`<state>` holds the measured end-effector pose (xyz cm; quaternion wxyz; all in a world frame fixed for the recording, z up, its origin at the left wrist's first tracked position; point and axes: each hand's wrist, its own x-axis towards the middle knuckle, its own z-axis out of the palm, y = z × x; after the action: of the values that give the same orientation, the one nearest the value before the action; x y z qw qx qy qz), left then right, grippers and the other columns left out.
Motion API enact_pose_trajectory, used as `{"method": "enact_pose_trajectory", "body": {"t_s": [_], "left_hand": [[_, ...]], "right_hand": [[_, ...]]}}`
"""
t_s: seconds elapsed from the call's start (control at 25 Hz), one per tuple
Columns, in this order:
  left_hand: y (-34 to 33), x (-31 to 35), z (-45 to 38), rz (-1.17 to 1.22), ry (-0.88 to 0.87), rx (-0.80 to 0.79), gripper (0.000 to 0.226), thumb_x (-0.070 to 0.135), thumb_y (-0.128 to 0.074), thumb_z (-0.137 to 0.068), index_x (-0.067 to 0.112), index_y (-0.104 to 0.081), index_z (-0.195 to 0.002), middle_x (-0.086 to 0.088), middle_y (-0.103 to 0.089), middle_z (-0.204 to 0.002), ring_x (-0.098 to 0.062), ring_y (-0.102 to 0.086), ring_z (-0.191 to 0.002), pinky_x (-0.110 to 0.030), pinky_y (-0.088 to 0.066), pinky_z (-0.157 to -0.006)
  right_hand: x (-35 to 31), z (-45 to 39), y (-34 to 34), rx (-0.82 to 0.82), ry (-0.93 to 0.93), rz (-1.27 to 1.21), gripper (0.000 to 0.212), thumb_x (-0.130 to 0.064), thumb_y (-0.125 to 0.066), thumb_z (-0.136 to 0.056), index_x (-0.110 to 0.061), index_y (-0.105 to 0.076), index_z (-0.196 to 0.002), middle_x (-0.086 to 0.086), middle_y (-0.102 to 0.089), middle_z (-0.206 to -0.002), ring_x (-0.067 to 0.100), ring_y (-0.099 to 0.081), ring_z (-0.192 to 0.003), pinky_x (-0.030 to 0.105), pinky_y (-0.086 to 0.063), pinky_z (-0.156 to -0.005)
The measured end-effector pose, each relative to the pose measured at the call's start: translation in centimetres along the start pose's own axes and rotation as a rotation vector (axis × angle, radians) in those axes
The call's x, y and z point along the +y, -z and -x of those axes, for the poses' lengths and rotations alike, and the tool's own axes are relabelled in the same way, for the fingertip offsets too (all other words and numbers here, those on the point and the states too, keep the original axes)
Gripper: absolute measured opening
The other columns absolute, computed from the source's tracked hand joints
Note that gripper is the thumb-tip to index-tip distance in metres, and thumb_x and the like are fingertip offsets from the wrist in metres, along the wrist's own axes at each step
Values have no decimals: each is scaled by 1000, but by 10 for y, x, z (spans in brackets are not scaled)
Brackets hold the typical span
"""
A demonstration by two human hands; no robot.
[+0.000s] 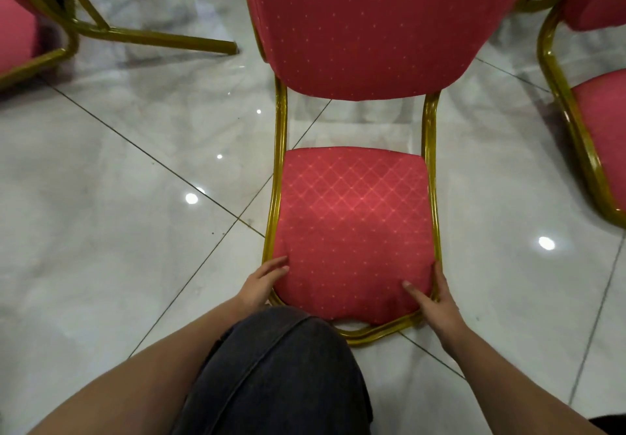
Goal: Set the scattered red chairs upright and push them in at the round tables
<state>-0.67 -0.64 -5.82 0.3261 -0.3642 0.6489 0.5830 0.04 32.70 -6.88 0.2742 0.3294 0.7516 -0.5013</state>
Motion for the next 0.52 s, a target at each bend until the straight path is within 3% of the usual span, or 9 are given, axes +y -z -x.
{"method": "enact_pose_trajectory", "body": {"t_s": [0.2, 0.32, 0.44, 0.52], "left_hand": [[-9, 0, 13, 2, -49, 38, 32, 23, -58, -101, 21, -56, -133, -2, -49, -135, -21, -47, -116, -32, -45, -89], [-9, 0, 34, 41, -63, 60, 27, 27, -64, -98, 31, -62, -124, -5, -52, -138, -27, -54, -117, -38, -56, -91], [-3, 12, 72, 14, -76, 101, 27, 33, -66, -96, 39, -62, -122, -4, -52, -137, -31, -56, -120, -47, -57, -94], [1, 18, 100, -64, -133, 136, 34, 39, -68, -92, 45, -60, -125, -4, -51, -137, -33, -58, -120, -50, -57, -95]], "right_hand": [[-2, 9, 8, 12, 29, -2, 98, -52, -76, -81, -49, -15, -158, 3, -40, -158, 29, -46, -138, 48, -41, -114], [-4, 26, 23, 64, 73, 70, 94, -61, -71, -81, -54, -15, -156, 9, -42, -155, 35, -48, -136, 54, -44, -112], [-16, 55, 36, 104, 43, 115, 89, -73, -67, -77, -66, -14, -149, 14, -44, -147, 39, -54, -127, 55, -47, -108], [-30, 83, 41, 136, 52, 135, 85, -70, -64, -82, -65, -14, -150, 17, -44, -136, 41, -58, -117, 52, -48, -107]]}}
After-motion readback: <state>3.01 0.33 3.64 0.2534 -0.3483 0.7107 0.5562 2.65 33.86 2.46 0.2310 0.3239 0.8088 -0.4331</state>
